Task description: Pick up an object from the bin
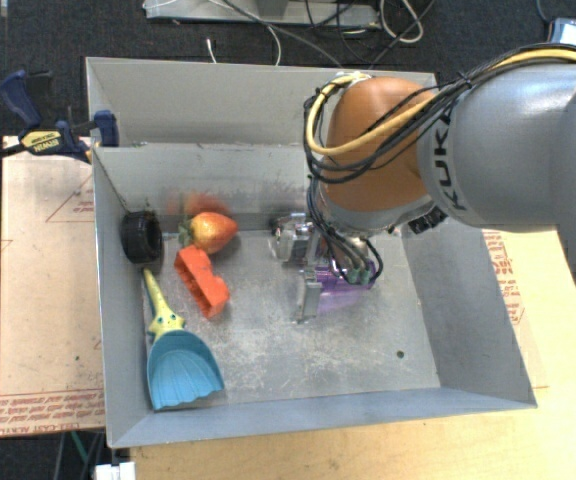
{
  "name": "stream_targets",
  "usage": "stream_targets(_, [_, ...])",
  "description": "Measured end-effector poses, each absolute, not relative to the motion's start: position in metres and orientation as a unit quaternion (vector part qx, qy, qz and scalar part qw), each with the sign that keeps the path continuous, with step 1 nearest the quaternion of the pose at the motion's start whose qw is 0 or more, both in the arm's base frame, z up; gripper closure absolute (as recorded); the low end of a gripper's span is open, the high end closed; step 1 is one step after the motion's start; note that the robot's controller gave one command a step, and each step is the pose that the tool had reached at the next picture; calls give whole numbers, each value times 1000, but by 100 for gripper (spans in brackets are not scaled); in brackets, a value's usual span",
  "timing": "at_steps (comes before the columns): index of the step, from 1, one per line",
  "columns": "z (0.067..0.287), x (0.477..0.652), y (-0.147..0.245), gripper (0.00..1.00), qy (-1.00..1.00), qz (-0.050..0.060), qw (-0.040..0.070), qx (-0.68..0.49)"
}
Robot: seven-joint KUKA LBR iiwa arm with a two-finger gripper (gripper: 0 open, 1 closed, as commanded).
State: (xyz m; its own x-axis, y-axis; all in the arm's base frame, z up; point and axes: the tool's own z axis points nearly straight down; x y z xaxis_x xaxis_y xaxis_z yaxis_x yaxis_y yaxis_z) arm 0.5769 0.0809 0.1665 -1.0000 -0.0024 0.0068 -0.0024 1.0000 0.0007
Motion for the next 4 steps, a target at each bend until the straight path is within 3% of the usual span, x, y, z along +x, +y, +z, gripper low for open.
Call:
stream_targets(1, [171,579,80,0,-1000,-1,0,0])
stream_targets(2, [131,604,-64,0,-993,-1,-2,114])
stream_targets(3, [101,658,-57,0,-995,-3,-3,98])
stream_targets(4, [129,636,-34,0,-988,0,-3,154])
